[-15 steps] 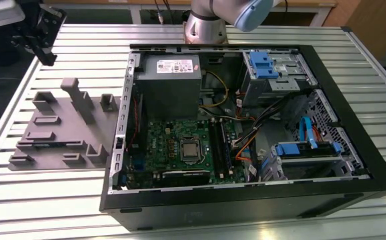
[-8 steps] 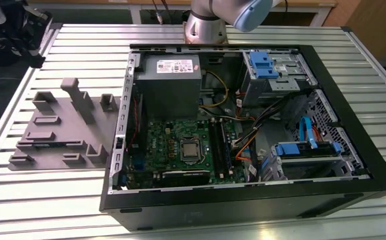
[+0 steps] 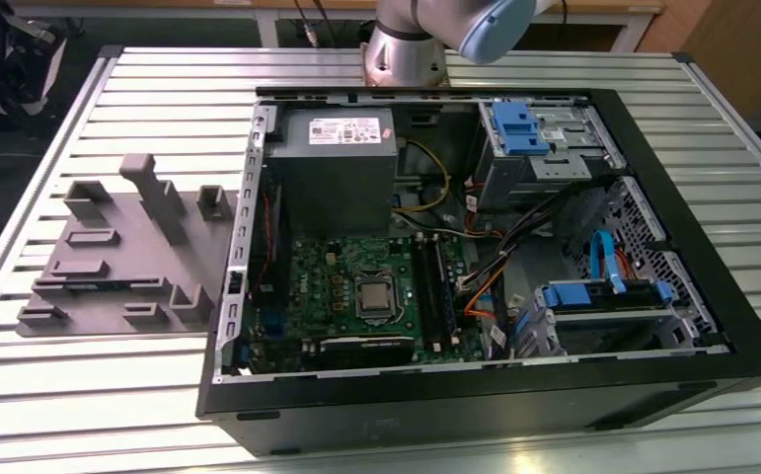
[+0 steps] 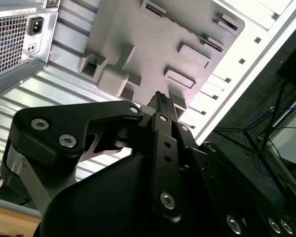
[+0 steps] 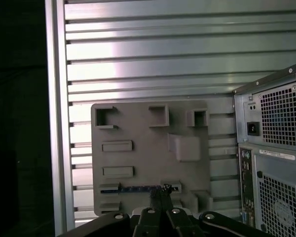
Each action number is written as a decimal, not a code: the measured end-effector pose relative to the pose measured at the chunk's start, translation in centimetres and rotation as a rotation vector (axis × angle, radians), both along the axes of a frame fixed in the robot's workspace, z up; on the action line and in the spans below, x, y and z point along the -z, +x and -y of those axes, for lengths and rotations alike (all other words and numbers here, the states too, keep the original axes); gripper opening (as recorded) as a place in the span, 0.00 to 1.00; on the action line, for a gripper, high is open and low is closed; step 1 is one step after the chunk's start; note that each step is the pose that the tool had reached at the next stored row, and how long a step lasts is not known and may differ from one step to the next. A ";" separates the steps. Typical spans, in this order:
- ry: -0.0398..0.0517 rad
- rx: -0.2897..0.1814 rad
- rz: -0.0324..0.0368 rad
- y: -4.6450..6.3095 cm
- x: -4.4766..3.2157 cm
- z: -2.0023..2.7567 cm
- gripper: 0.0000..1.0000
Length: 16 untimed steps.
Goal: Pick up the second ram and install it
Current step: 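Reach for the second ram, then pick up the second ram and move it above second insertion slot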
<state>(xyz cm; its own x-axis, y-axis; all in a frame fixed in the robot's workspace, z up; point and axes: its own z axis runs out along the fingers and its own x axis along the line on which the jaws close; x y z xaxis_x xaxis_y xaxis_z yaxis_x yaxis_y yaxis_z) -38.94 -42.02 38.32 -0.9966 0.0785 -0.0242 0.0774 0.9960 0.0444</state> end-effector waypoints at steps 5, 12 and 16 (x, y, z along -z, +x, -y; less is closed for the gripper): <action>0.0000 0.000 -0.0001 -0.4 0.00 0.03 0.11; 0.0000 0.000 -0.0001 -0.5 0.00 0.03 0.11; 0.0000 0.000 -0.0001 -0.5 0.00 0.03 0.11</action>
<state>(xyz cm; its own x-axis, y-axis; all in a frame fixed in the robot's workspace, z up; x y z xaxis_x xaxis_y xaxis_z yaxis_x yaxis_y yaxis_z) -39.40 -42.05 38.31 -0.9966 0.0785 -0.0241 0.0774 0.9960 0.0443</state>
